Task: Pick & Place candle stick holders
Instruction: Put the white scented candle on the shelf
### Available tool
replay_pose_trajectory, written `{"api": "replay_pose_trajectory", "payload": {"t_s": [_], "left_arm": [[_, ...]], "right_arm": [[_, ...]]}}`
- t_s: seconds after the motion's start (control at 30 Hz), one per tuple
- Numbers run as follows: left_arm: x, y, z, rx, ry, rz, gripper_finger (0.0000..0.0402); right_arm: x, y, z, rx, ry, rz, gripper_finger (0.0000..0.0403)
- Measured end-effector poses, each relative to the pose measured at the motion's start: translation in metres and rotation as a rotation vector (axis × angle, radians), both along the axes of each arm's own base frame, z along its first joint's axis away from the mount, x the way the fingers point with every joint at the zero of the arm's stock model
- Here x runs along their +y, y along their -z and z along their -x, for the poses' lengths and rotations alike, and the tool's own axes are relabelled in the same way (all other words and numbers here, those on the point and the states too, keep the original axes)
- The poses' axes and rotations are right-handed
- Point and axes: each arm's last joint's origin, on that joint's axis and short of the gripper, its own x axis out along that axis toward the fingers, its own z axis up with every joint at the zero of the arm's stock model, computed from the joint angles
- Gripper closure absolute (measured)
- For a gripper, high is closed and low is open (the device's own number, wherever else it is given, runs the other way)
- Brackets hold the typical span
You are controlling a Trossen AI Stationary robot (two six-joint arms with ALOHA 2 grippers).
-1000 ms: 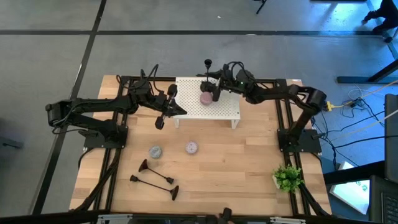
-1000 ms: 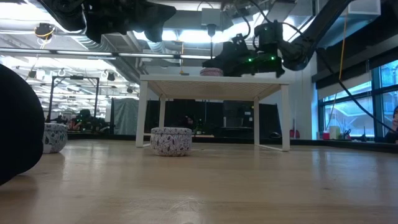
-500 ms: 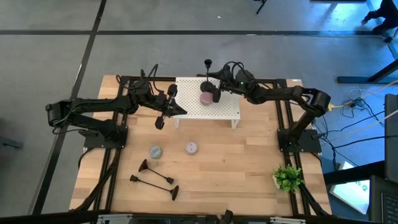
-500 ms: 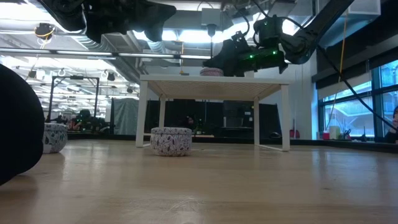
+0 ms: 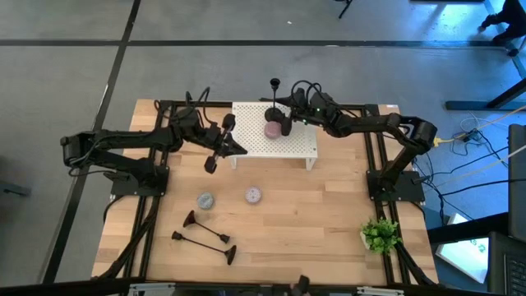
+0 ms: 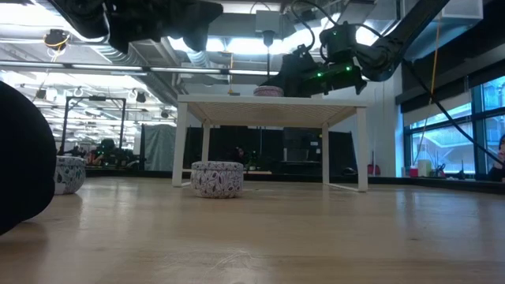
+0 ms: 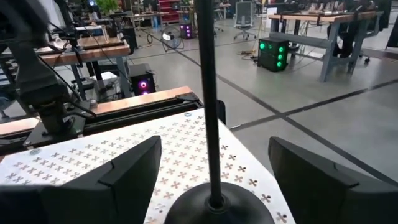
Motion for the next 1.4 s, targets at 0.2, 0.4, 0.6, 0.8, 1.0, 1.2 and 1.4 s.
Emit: {"api": "replay_pose_trajectory", "payload": {"t_s": [0.2, 0.4, 0.6, 0.8, 1.0, 1.2, 1.4], "left_arm": [[-0.009, -0.001, -0.003, -0.011, 0.037, -0.003, 0.0396], [-0.016, -0.001, -0.004, -0.011, 0.068, -0.002, 0.0396], [-0.022, -0.001, -0.006, -0.013, 0.090, -0.002, 0.0396], [-0.024, -0.002, -0.006, -0.023, 0.096, -0.007, 0.0396], [-0.024, -0.004, -0.006, -0.037, 0.096, -0.011, 0.0396], [-0.024, -0.004, -0.006, -0.037, 0.096, -0.011, 0.0396], [-0.025, -0.004, -0.006, -0.036, 0.099, -0.010, 0.0396]], "right_arm": [[-0.001, 0.002, 0.001, 0.021, 0.066, -0.002, 0.0103], [0.006, 0.002, -0.001, 0.032, 0.043, 0.012, 0.0103], [0.019, -0.011, 0.011, 0.016, 0.043, 0.061, 0.0102], [0.030, -0.022, 0.038, -0.003, 0.099, 0.098, 0.0102], [0.041, -0.033, 0.057, -0.044, 0.094, 0.096, 0.0102], [0.047, -0.036, 0.062, -0.011, 0.044, 0.072, 0.0102], [0.055, -0.037, 0.061, 0.001, 0.013, 0.065, 0.0102]]}}
